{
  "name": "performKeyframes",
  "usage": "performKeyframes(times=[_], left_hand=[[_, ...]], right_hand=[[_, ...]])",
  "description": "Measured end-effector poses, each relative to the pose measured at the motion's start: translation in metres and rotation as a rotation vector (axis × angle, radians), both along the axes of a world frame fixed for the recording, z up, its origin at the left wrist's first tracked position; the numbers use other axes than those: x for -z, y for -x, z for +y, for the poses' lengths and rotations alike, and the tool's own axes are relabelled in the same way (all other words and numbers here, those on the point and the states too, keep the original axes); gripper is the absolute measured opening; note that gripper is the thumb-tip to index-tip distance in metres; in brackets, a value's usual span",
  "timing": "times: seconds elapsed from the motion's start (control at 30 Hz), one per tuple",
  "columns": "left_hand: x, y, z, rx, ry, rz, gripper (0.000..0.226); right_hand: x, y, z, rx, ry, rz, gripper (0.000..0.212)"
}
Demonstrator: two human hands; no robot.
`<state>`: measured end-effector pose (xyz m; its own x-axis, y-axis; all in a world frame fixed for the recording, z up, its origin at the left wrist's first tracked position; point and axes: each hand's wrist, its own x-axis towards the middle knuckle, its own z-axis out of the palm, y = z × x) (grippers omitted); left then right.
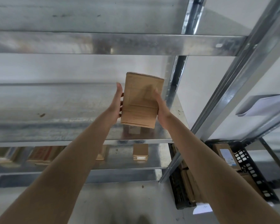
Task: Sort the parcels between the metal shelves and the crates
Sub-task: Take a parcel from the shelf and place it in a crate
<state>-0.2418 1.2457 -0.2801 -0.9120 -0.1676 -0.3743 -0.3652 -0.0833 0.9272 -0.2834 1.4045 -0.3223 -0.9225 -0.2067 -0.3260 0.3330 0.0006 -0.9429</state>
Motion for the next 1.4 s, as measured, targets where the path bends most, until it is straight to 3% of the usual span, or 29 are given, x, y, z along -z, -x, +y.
performKeyframes(times=[0.07, 0.13, 0.23, 0.37, 0.47, 0.57, 0.73, 0.83, 0.93, 1.03, 1.13, 1.3, 1.37, 1.4], left_hand=[[0.001, 0.002, 0.002, -0.016, 0.002, -0.009, 0.091], [-0.002, 0.000, 0.004, -0.020, 0.007, 0.018, 0.090], [0.003, 0.001, 0.004, -0.024, 0.017, -0.028, 0.131], [-0.008, -0.002, 0.007, -0.038, 0.024, -0.068, 0.103], [-0.010, 0.007, 0.001, -0.055, -0.025, -0.124, 0.107], [-0.008, 0.016, -0.008, -0.052, -0.094, -0.139, 0.102], [-0.005, 0.025, -0.017, 0.016, -0.031, -0.210, 0.109], [0.002, 0.029, -0.024, 0.055, -0.066, -0.209, 0.099], [0.005, 0.028, -0.029, 0.072, -0.085, -0.136, 0.058], [0.004, 0.028, -0.036, 0.082, -0.177, -0.027, 0.023], [0.005, 0.024, -0.039, 0.150, -0.190, 0.053, 0.027], [0.020, 0.024, -0.040, 0.116, -0.196, 0.076, 0.030], [0.020, 0.022, -0.039, 0.143, -0.154, 0.089, 0.026], [0.018, 0.022, -0.039, 0.155, -0.138, 0.080, 0.037]], right_hand=[[0.006, 0.004, -0.002, -0.022, 0.048, 0.019, 0.107], [0.003, 0.000, -0.003, 0.021, 0.055, 0.011, 0.117], [0.007, 0.003, -0.004, 0.014, 0.075, 0.026, 0.113], [0.027, 0.027, -0.001, 0.030, 0.081, -0.009, 0.108], [0.037, 0.050, 0.002, 0.027, 0.119, -0.080, 0.131], [0.024, 0.052, 0.001, 0.071, 0.172, -0.125, 0.140], [-0.001, 0.040, -0.006, 0.129, 0.141, -0.094, 0.144], [-0.005, 0.037, -0.006, 0.122, 0.120, -0.070, 0.135], [-0.013, 0.027, 0.000, 0.049, 0.154, 0.028, 0.101], [-0.013, 0.024, 0.012, -0.078, 0.195, 0.088, 0.089], [-0.011, 0.023, 0.016, -0.183, 0.208, 0.100, 0.075], [-0.010, 0.019, 0.010, -0.222, 0.204, 0.110, 0.077], [-0.005, 0.021, 0.008, -0.207, 0.199, 0.116, 0.064], [-0.005, 0.021, 0.008, -0.191, 0.184, 0.121, 0.058]])
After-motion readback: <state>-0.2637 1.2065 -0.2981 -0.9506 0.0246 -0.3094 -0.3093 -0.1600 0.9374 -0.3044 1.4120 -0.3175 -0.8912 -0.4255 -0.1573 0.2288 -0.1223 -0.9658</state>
